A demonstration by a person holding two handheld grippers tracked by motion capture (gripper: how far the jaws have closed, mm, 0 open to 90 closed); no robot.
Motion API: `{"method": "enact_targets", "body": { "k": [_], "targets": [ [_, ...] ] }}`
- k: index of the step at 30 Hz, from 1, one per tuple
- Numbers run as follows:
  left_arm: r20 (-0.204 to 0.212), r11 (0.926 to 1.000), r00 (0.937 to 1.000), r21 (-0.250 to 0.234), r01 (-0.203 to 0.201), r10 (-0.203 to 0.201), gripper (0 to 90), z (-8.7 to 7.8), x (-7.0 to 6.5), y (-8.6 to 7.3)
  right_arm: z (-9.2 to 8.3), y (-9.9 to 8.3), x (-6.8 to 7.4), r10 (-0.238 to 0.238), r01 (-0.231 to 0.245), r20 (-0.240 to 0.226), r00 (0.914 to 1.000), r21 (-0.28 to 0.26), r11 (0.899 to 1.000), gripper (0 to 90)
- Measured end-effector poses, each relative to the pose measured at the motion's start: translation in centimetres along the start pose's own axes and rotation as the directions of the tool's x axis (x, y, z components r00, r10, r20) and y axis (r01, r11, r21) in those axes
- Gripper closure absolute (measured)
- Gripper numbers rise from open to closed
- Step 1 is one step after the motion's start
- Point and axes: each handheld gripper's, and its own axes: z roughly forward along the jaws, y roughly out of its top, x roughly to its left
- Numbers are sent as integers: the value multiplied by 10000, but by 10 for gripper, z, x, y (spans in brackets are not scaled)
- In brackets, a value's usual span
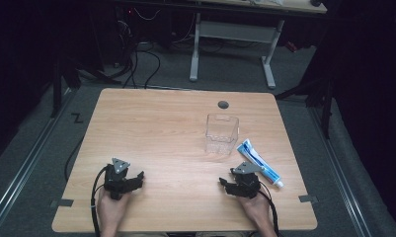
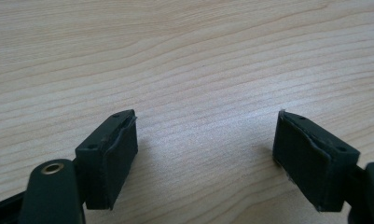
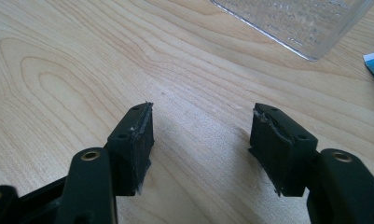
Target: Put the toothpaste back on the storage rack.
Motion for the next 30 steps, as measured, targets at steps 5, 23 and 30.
{"method": "enact_targets", "body": {
  "k": [5, 23, 30],
  "targets": [
    [1, 10000, 10000, 0, 1, -1, 222, 0, 0, 0, 0, 0, 0, -10, 10, -13, 10000, 14, 10000, 381],
    [18, 10000, 10000, 15, -36, 36, 218, 0, 0, 0, 0, 0, 0, 3, -3, -13, 10000, 12, 10000, 387],
    [51, 10000, 10000, 40, -79, 79, 217, -1, 0, 0, -2, 0, 1, -93, 93, -132, 9999, 53, 9999, 444]
  ]
}}
